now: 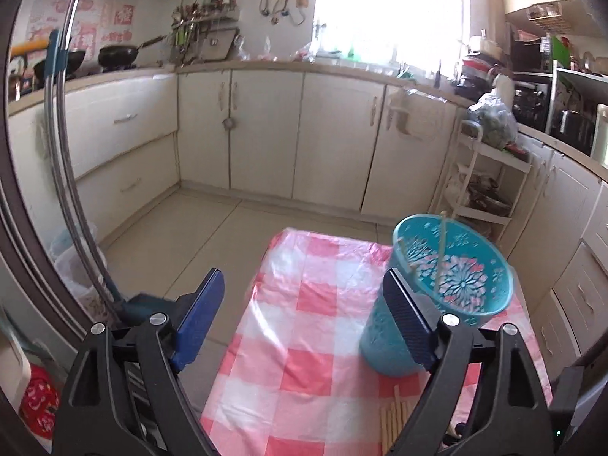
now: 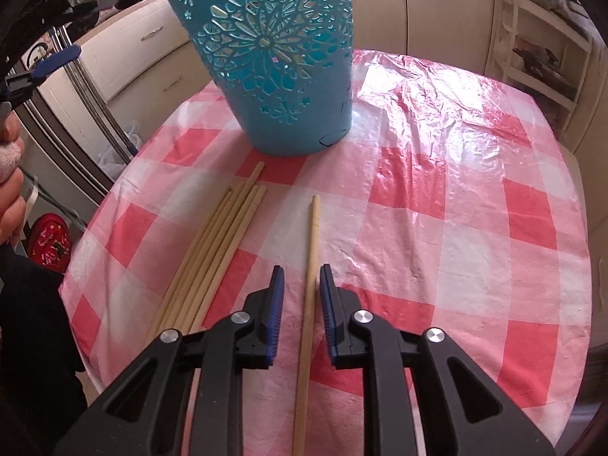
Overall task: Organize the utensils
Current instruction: 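Lift the held chopstick into the blue basket and open the right gripper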
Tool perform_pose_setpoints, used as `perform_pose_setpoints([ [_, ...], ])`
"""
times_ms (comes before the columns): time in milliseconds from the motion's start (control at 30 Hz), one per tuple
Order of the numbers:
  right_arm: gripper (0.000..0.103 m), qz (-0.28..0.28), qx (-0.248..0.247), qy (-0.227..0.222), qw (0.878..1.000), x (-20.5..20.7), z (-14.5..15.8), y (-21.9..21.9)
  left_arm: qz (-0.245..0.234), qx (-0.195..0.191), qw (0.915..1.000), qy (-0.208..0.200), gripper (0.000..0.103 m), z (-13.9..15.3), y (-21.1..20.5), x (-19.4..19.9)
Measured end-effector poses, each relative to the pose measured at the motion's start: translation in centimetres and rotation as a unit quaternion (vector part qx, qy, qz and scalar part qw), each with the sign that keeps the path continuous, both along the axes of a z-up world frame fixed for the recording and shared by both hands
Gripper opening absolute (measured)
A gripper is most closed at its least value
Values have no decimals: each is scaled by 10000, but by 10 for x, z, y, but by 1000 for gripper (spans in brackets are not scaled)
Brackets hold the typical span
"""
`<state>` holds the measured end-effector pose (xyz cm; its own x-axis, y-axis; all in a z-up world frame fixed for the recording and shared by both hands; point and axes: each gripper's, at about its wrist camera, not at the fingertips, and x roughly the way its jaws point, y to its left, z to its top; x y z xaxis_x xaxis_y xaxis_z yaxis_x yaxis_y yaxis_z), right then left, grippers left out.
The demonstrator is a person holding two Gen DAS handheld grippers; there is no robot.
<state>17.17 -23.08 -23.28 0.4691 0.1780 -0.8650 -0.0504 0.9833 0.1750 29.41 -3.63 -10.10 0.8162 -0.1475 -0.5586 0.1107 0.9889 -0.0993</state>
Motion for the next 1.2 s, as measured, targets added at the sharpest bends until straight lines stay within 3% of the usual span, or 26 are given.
perform_pose_setpoints([
  [100, 8, -99, -233, -16, 9997, -6, 0, 2, 154, -296, 9979, 557, 82, -15, 19, 18],
  [267, 6, -184, -611, -130, 9979, -12, 1, 12, 301, -455, 9961, 695, 82, -19, 35, 22],
  [500, 6, -573, 870, -356, 9939, -31, 23, -16, 358, -527, 9934, 950, 82, -26, 37, 30],
  [700, 6, -658, 2084, -1238, 9679, -32, 89, -36, 357, -502, 9928, 1027, 82, -30, 35, 29],
  [867, 6, -505, 2335, -2324, 9428, 1, 163, -35, 284, -498, 9931, 1020, 82, -30, 31, 27],
  [967, 6, -590, 2271, -2864, 9289, 39, 192, -29, 253, -474, 9937, 986, 82, -28, 29, 25],
  [1100, 6, -888, 2059, -3228, 9195, 93, 195, -26, 248, -448, 9942, 944, 83, -26, 29, 25],
  [1200, 6, -1181, 1780, -3192, 9233, 124, 177, -27, 242, -497, 9938, 966, 83, -25, 30, 25],
])
